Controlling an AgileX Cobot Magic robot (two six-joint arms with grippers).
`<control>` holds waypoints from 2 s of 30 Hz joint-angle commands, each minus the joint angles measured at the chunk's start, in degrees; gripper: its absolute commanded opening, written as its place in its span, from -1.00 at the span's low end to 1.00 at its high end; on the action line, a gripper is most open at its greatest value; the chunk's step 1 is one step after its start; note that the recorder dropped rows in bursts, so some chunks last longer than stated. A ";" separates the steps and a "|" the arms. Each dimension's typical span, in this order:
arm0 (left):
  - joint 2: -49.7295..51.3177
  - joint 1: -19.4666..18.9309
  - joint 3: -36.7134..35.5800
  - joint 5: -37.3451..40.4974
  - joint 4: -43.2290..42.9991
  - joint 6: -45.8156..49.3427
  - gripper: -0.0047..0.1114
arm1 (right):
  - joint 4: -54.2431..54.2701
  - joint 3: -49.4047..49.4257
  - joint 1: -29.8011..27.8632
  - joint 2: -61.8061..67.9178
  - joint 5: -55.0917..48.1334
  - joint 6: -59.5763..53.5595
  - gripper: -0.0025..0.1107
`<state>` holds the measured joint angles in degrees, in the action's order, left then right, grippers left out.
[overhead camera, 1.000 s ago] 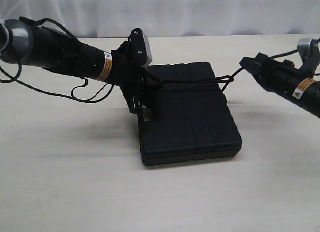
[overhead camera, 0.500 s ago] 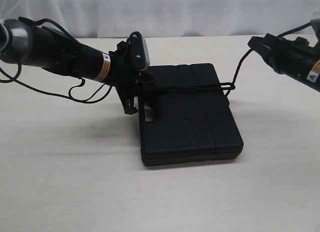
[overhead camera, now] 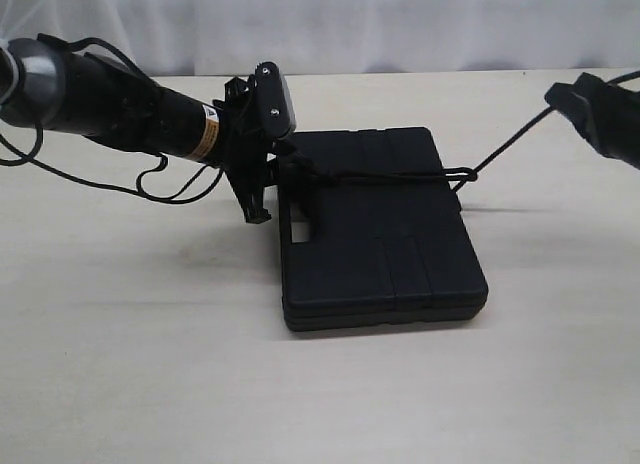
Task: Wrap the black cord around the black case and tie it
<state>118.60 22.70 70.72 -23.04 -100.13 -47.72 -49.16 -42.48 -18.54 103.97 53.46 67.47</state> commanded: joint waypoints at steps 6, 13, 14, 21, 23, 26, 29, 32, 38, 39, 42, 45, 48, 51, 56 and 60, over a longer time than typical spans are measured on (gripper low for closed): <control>-0.19 -0.01 -0.33 1.13 0.18 -0.55 -0.24 | 6.06 3.29 -2.63 4.91 2.84 -3.38 -0.88; -2.42 -0.01 0.15 -2.89 2.50 -0.55 -0.24 | 12.05 3.29 -2.63 7.93 -4.22 -8.74 -0.88; -3.01 -0.01 0.15 -3.01 3.32 -0.55 -0.24 | 13.46 3.29 -2.63 8.44 -5.22 -9.43 -0.88; -6.03 0.16 0.40 -18.19 5.06 0.03 -0.24 | 11.74 3.29 -2.63 9.47 -1.76 -8.16 -0.88; -5.90 1.47 0.30 -19.67 7.90 4.49 -0.24 | 11.17 3.29 -2.63 9.47 -0.82 -7.83 -0.88; -4.17 4.72 0.41 -14.21 14.46 13.95 -0.24 | 11.18 3.29 -2.63 9.47 -0.56 -7.03 -0.88; -1.23 8.00 0.41 -11.22 23.28 30.86 -0.24 | 11.03 3.29 -2.63 9.47 0.11 -7.07 -0.88; 1.81 10.00 0.41 -8.72 30.26 42.02 -0.24 | 11.03 3.29 -2.63 9.47 0.23 -7.07 -0.88; 6.77 10.61 2.90 -3.42 39.84 47.40 -0.24 | 10.78 3.29 -2.63 9.47 0.63 -6.61 -0.88; 7.25 10.61 3.01 -3.43 39.72 47.40 -0.24 | 10.78 3.29 -2.63 9.47 0.63 -6.61 -0.88; 7.74 10.61 3.37 -2.18 39.82 47.40 -0.24 | 10.80 3.29 -2.63 9.47 0.87 -6.61 -0.88; 7.74 10.61 3.37 1.87 42.75 47.72 -0.32 | 10.80 3.29 -2.63 9.47 2.01 -6.61 -0.88; 7.74 10.61 3.37 8.39 43.93 47.72 -0.68 | 10.80 3.29 -2.63 9.47 2.23 -6.61 -0.88; 7.74 10.61 3.37 13.23 43.93 47.72 -0.92 | 11.42 3.29 -2.63 9.47 2.22 -6.61 -0.88; 6.14 10.61 3.23 17.88 43.93 45.82 -0.92 | 9.87 3.29 -3.11 8.99 6.80 -3.48 -0.88; 3.16 10.61 1.77 19.44 43.93 45.82 -0.92 | 7.34 3.29 -3.34 7.90 10.03 -2.34 -0.88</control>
<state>123.48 33.53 73.90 -9.41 -56.35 -1.65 -41.79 -39.33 -20.99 113.09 60.92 64.44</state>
